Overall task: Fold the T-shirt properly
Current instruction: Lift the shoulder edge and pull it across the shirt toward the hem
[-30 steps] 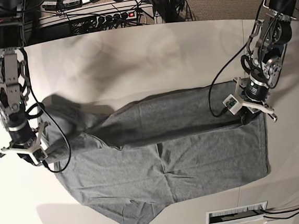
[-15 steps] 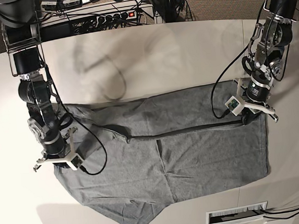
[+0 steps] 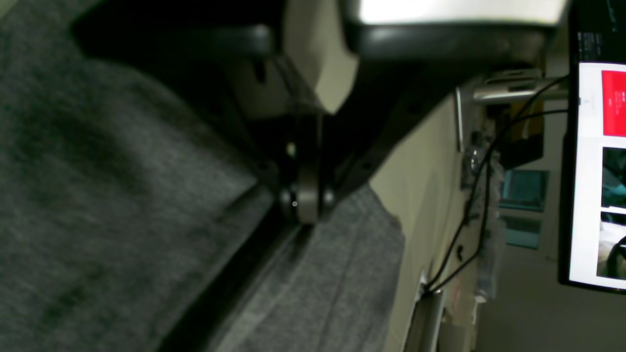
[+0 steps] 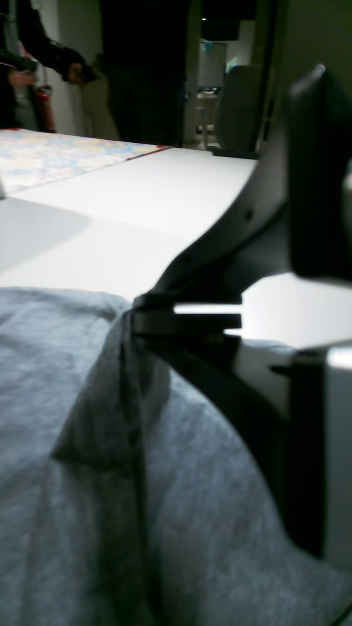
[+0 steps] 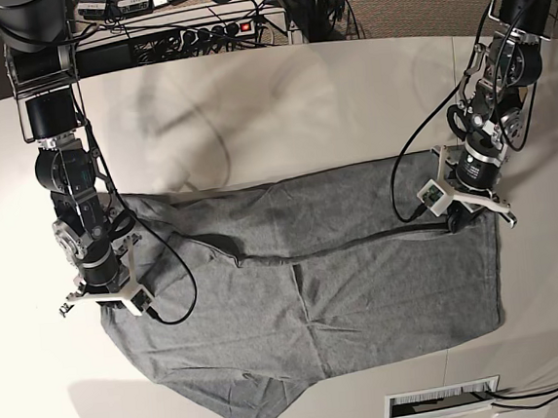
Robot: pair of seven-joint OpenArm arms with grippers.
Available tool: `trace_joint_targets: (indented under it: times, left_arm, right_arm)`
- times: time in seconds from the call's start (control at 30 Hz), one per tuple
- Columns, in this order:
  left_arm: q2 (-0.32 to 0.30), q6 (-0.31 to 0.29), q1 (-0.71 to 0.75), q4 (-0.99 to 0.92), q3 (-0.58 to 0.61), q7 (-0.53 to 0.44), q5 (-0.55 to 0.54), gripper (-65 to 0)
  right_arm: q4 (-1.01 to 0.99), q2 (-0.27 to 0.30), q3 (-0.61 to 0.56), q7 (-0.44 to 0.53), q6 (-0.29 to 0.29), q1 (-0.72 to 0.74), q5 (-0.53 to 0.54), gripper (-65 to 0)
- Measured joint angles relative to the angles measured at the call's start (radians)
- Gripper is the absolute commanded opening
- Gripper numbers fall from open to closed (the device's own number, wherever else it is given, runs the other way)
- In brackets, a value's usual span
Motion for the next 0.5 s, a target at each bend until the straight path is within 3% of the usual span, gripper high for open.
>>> trace_joint_targets:
  times: [0.37,0.5]
  left_arm:
    - [0.042,0.001,0.000,0.000,0.000,-0.005,0.006,-65.0]
    - [0.069,0.000,0.000,0.000,0.000,-0.007,0.039,-65.0]
  right_arm:
    - [0.000,0.000,0.000,-0.102,-0.093,0.000,-0.026,-65.0]
    - [0.000,0.000,0.000,-0.110,-0.094,0.000,-0.026,-65.0]
